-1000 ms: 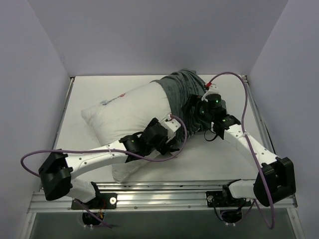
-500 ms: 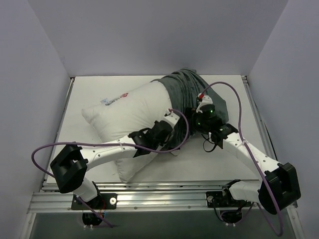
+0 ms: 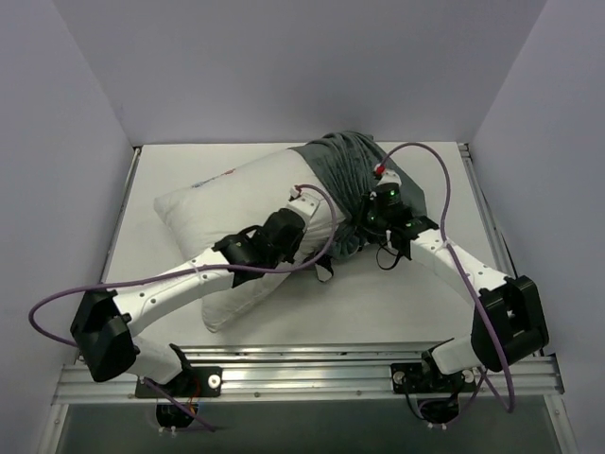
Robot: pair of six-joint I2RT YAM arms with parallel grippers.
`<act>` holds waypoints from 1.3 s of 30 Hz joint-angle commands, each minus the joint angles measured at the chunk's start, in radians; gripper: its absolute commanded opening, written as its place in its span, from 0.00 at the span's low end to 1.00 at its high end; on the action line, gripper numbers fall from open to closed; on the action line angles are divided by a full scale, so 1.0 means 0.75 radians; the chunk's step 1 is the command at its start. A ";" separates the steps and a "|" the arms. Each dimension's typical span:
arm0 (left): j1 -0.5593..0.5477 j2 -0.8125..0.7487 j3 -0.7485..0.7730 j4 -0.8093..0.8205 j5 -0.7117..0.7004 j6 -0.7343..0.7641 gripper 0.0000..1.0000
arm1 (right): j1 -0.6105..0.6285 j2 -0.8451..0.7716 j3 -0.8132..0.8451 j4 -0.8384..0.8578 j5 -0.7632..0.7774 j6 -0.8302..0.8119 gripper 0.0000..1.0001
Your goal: Remove the pillowcase from the pillow
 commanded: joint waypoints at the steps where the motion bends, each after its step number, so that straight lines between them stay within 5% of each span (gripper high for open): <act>1: 0.180 -0.202 0.121 -0.263 -0.129 0.033 0.02 | -0.257 0.051 0.140 -0.164 0.248 -0.019 0.00; 13: 0.538 -0.474 0.231 -0.472 -0.245 0.158 0.02 | -0.783 0.051 0.628 -0.330 0.334 0.129 0.00; 25: 0.823 -0.528 0.272 -0.509 -0.211 0.181 0.02 | -0.981 -0.047 0.624 -0.381 0.252 0.143 0.00; 34: 0.833 -0.527 0.262 -0.435 0.026 0.068 0.02 | -0.988 -0.080 0.650 -0.342 -0.016 0.164 0.00; 39: 0.835 -0.519 0.333 -0.366 0.057 0.097 0.02 | -0.986 -0.045 0.846 -0.381 -0.026 0.129 0.00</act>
